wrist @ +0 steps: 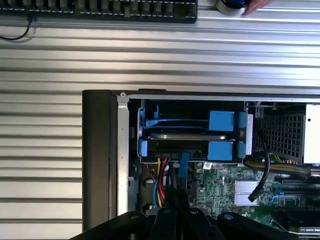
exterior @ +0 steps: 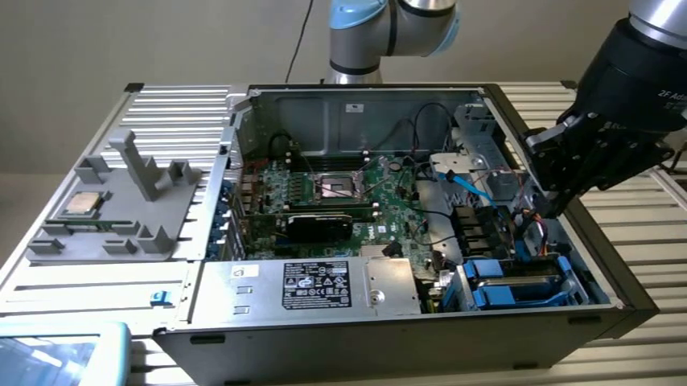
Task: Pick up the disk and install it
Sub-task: 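Insert the second disk wire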
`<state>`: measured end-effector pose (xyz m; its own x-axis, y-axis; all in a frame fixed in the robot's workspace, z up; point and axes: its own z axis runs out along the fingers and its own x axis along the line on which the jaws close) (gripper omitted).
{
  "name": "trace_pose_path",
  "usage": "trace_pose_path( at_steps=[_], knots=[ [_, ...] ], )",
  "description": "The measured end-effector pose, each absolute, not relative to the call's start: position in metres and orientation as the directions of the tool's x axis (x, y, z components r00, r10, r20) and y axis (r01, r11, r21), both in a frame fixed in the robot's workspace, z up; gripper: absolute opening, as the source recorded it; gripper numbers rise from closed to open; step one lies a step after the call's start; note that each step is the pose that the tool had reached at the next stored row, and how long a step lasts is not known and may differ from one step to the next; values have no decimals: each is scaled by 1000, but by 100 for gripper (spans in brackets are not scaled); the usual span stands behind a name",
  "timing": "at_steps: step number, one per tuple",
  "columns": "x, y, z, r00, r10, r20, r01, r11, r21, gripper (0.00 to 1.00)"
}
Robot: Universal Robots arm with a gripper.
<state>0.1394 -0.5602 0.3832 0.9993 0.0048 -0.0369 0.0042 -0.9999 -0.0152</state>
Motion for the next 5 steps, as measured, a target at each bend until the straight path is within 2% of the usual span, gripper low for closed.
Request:
trace_pose_path(
  at_steps=[5],
  knots=[
    [139, -560, 383, 999, 5, -37, 4, -1000, -15, 11]
  ],
)
